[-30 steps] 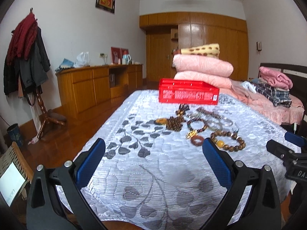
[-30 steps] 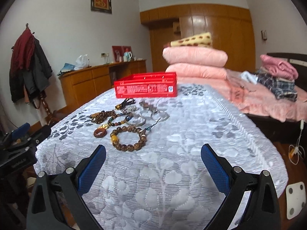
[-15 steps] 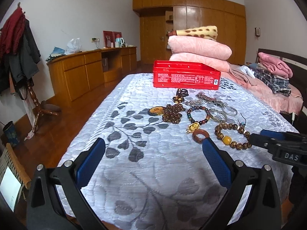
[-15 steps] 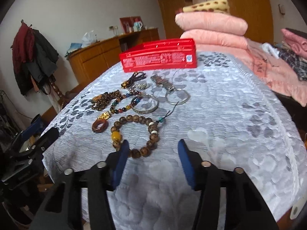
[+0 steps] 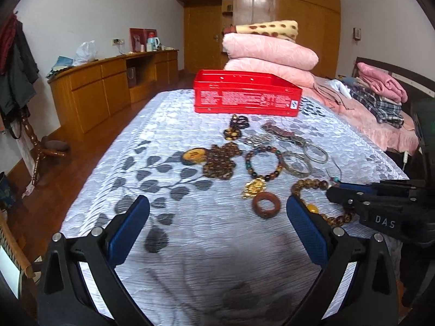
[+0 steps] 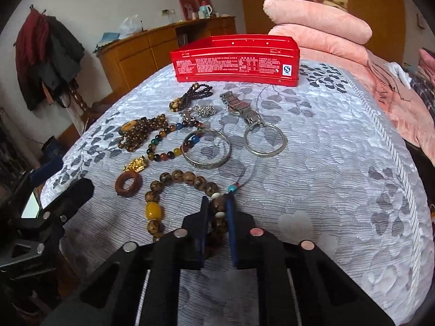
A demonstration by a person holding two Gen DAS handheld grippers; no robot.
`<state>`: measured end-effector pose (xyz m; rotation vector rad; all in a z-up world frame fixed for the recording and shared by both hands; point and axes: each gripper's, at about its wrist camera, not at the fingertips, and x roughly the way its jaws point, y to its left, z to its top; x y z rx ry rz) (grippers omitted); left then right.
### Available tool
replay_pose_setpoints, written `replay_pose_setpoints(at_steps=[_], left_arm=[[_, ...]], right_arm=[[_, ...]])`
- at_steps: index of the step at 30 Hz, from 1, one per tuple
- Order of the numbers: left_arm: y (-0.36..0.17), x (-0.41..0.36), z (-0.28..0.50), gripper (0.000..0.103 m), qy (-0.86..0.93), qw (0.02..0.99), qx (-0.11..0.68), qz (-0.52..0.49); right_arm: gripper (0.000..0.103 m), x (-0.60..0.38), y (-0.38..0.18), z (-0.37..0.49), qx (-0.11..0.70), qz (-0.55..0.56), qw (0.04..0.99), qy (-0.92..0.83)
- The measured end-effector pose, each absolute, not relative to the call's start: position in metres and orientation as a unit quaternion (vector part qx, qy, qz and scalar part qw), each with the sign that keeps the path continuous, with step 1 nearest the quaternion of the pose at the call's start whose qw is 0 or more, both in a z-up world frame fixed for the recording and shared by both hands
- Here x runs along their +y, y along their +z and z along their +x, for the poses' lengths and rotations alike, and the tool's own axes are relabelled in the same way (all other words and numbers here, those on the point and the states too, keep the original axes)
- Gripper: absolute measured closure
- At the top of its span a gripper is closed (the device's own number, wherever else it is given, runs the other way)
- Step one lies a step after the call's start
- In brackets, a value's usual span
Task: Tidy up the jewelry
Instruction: 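Grasp the brown wooden ring with the left tool while the right tool grasps the wooden bead bracelet, then carry the ring with the left tool into the red box while the right tool drops the bracelet there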
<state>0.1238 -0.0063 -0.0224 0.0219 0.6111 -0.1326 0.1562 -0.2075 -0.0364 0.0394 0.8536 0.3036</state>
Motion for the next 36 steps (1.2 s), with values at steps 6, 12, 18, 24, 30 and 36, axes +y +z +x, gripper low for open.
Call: replay_pose_setpoints(at_steps=[6, 12, 18, 24, 30, 36], left_arm=[[-0.03, -0.021, 0.14, 0.027, -0.086, 0.937, 0.337, 0.007], [-0.04, -0.035, 0.156, 0.032, -0.098, 0.921, 0.377, 0.008], [-0.043, -0.041, 0.165, 0.059, -0.084, 0.917, 0.389, 0.023], [-0.041, -0.035, 0.161, 0.074, -0.102, 0.914, 0.392, 0.007], [-0.027, -0.025, 0.156, 0.075, -0.098, 0.921, 0.376, -0.008], [0.001, -0.027, 0.163, 0.075, -0.106, 0.933, 0.343, -0.003]], right_arm=[[0.091, -0.219, -0.035, 0.16, 0.424, 0.04, 0.891, 0.161], [0.09, -0.238, -0.033, 0.165, 0.425, 0.06, 0.891, 0.148], [0.09, -0.246, -0.036, 0.169, 0.427, 0.075, 0.889, 0.15], [0.09, -0.245, -0.034, 0.169, 0.423, 0.072, 0.889, 0.157], [0.09, -0.248, -0.019, 0.17, 0.41, 0.071, 0.893, 0.17], [0.09, -0.249, 0.012, 0.176, 0.389, 0.059, 0.9, 0.185]])
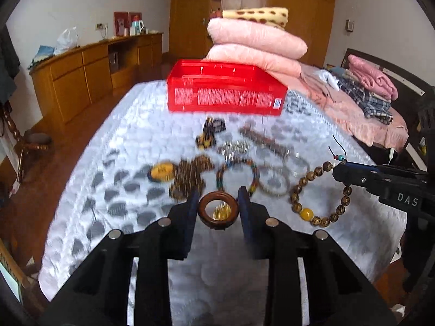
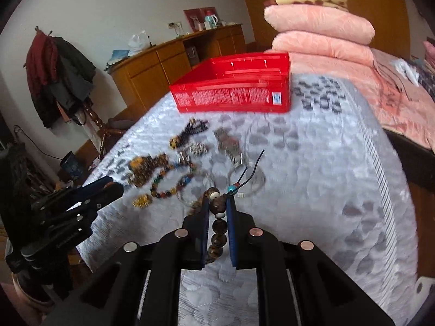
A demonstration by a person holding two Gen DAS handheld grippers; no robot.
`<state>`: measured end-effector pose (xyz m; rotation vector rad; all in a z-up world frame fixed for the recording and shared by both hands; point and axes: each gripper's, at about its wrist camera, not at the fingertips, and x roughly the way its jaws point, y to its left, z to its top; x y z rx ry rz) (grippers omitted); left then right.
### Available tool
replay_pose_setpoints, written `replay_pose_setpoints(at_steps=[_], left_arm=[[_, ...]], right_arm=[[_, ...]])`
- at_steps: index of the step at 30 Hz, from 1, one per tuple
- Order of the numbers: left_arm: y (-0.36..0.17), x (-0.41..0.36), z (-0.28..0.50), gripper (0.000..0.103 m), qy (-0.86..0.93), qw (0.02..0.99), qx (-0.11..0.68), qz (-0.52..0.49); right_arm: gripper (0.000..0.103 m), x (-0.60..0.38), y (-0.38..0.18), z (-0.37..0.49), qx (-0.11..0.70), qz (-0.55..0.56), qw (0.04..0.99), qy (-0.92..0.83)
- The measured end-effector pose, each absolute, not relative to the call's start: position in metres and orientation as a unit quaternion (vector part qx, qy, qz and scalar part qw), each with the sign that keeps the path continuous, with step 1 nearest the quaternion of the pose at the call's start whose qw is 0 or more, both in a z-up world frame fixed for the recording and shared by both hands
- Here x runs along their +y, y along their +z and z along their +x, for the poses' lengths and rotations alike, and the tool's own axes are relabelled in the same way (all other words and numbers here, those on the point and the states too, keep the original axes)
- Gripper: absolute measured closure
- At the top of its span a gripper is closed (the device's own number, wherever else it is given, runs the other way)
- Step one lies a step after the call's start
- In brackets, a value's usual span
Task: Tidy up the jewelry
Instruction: 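Carry the ring with the left tool into the red box while the right tool drops the bracelet there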
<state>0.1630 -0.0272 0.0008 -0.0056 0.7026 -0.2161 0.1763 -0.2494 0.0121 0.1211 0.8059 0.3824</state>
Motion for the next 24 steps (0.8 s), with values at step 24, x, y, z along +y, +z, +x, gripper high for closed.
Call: replay_pose_setpoints(at_steps=[24], left_arm=[[0.088, -0.064, 0.386, 0.074, -0.133, 0.946, 0.295, 0.023]], right_arm=[[0.09, -0.254, 0.115, 0.36, 0.318, 0.024, 0.931, 0.177]])
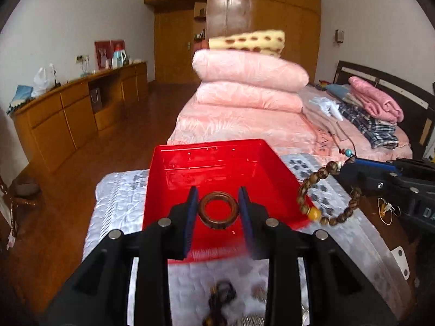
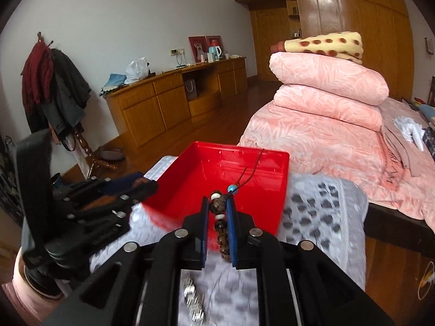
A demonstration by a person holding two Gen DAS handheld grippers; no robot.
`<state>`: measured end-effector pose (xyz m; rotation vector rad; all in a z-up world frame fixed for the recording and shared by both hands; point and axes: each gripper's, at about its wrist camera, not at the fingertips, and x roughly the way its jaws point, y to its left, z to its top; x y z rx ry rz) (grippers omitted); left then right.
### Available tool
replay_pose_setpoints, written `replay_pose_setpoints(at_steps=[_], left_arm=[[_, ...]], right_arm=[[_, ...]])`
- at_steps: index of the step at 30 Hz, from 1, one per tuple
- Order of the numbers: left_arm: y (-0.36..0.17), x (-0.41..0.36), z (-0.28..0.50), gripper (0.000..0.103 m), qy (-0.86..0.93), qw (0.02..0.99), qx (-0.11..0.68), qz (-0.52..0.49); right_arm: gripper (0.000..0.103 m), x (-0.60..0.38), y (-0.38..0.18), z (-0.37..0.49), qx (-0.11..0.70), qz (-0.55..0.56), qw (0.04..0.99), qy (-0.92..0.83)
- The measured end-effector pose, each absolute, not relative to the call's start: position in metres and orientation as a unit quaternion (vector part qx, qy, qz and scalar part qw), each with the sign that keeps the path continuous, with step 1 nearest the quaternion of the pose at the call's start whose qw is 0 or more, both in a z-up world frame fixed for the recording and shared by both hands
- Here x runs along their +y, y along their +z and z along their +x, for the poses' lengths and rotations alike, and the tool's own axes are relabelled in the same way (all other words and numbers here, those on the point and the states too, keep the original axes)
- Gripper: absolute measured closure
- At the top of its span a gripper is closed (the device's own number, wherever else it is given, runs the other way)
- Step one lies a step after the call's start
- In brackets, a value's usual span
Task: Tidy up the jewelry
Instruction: 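Carry the ring with the left tool into the red box while the right tool drops the bracelet there, then move both tools back over the jewelry, right tool toward the large silver hoop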
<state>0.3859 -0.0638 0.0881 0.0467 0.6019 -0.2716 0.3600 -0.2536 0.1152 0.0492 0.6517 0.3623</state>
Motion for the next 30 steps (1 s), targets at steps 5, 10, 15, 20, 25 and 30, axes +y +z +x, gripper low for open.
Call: replay_pose_setpoints(at_steps=[5, 10, 15, 20, 25, 30], left_arm=[[0.06, -0.066, 0.432, 0.074, -0.118, 0.937, 0.327, 0.019], [0.044, -0.063, 0.449, 0.054, -0.112, 0.932, 0.343, 0.022], [0.05, -0.055, 0.437, 0.035, -0.113, 0.938, 0.327, 0.025], [0.071, -0.039, 0.407, 0.014, -0.101, 0.951, 0.29, 0.02], [0.085, -0.018, 0.357, 0.008, -0.086, 0.962, 0.259, 0.03], [0.085, -0.004, 0.315, 0.006, -0.068, 0.965, 0.25, 0.036]], right_arm=[[0.09, -0.249, 0.088, 0.408, 0.347, 0.045, 0.919, 0.183], [0.089, -0.25, 0.066, 0.434, 0.37, 0.047, 0.912, 0.171], [0.057, -0.258, 0.065, 0.429, 0.358, 0.038, 0.922, 0.144], [0.024, -0.265, 0.075, 0.395, 0.328, 0.016, 0.937, 0.115], [0.012, -0.267, 0.076, 0.345, 0.313, -0.015, 0.945, 0.093], [0.009, -0.267, 0.065, 0.304, 0.324, -0.018, 0.944, 0.066]])
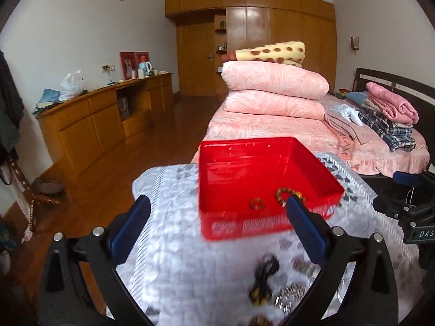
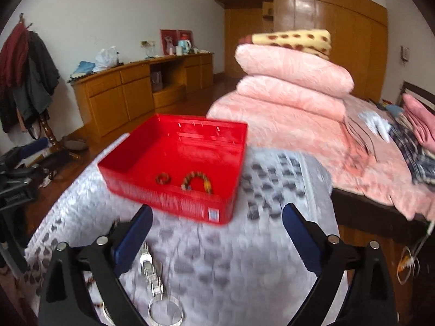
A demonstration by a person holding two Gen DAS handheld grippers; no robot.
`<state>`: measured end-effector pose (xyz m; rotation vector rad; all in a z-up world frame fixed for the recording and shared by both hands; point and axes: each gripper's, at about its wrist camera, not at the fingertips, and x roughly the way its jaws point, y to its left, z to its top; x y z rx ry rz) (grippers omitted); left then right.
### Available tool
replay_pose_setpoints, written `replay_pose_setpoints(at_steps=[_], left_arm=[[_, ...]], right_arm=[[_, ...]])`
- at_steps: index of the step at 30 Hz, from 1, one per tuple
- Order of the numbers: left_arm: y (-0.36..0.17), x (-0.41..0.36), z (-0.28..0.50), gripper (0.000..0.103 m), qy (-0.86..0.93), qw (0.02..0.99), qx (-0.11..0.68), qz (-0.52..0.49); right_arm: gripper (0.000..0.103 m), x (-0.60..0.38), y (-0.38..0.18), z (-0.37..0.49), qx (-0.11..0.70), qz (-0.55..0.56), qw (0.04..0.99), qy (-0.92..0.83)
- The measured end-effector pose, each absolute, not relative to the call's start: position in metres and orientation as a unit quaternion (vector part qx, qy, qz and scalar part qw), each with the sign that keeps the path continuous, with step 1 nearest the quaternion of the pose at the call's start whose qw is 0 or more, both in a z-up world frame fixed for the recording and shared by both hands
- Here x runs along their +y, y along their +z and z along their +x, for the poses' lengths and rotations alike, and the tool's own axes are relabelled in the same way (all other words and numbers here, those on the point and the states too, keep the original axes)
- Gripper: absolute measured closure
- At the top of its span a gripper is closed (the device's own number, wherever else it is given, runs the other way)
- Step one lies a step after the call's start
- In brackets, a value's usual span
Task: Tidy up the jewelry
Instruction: 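Move both tools back over the jewelry, right tool toward the large silver hoop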
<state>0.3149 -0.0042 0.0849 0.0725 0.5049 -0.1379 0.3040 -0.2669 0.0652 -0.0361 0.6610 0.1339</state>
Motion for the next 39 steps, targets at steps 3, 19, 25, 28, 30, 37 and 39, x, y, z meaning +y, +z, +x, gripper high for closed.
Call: replay_pose_setpoints(at_steps=[3, 19, 25, 28, 30, 37, 39], left_arm=[[0.08, 0.002, 0.292, 0.006, -0.062, 0.965, 0.252, 0.037], [0.009, 0.022, 0.241, 0.006, -0.037, 0.935, 0.351, 0.033], [-0.007, 0.024, 0.238, 0.006, -0.036, 0.928, 0.37, 0.026], [-0.012, 0.02, 0.24, 0.006, -0.039, 0.926, 0.376, 0.025], [-0.015, 0.018, 0.241, 0.006, -0.041, 0.924, 0.38, 0.025], [-0.022, 0.012, 0.249, 0.006, -0.046, 0.918, 0.393, 0.029], [-0.024, 0.012, 0.251, 0.006, -0.048, 0.916, 0.398, 0.029]], right_arm=[[0.009, -0.266, 0.059, 0.283, 0.314, -0.025, 0.948, 0.043], [0.01, -0.255, 0.004, 0.236, 0.386, -0.005, 0.92, 0.071], [0.024, -0.249, -0.017, 0.237, 0.414, -0.005, 0.906, 0.083], [0.03, -0.246, -0.023, 0.239, 0.423, -0.004, 0.901, 0.094], [0.034, -0.244, -0.026, 0.241, 0.428, -0.006, 0.899, 0.094], [0.034, -0.236, -0.032, 0.246, 0.44, -0.012, 0.892, 0.104], [0.034, -0.232, -0.034, 0.248, 0.443, -0.018, 0.891, 0.102]])
